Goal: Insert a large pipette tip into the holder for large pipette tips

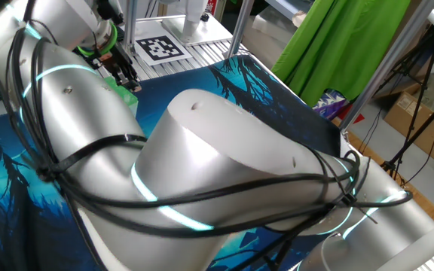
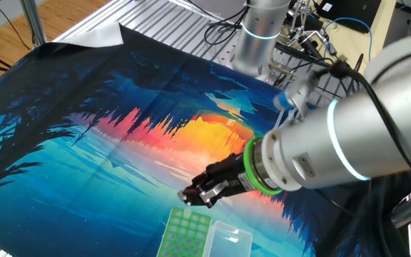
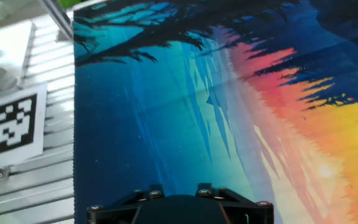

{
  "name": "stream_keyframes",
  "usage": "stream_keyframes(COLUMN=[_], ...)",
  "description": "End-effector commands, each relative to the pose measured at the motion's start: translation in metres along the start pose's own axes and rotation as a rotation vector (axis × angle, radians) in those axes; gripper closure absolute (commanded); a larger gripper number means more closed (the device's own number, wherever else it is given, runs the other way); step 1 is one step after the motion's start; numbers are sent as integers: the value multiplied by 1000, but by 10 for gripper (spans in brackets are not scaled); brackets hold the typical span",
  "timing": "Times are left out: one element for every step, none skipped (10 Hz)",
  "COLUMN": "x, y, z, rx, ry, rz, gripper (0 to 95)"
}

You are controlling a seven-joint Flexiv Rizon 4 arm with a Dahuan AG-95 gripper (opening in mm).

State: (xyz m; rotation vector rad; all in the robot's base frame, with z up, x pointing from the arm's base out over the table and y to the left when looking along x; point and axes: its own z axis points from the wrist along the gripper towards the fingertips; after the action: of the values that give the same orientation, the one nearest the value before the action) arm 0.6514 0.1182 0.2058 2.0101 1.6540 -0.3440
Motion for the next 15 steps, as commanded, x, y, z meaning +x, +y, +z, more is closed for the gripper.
stream_keyframes(x=[0, 0, -1, -1, -1, -1, -1, -1, -1, -1, -1, -1, -1, -1, -1], y=[0, 0, 0, 0, 0, 0, 0, 0, 0, 0, 0, 0, 0, 0, 0], z=[1, 1, 1, 1, 1, 1, 1, 1, 1, 1, 1, 1, 1, 1, 1], rx=[40, 52, 71, 71, 71, 71, 71, 71, 71, 71, 71, 71, 71, 71, 71], ry=[57, 86, 118, 118, 118, 118, 118, 118, 118, 118, 118, 118, 118, 118, 118], rz=[-34, -37, -38, -38, -38, -38, -38, -38, -38, -38, -38, -38, -38, -38, -38], gripper=[380, 380, 380, 380, 380, 380, 380, 380, 380, 380, 380, 380, 380, 380, 380])
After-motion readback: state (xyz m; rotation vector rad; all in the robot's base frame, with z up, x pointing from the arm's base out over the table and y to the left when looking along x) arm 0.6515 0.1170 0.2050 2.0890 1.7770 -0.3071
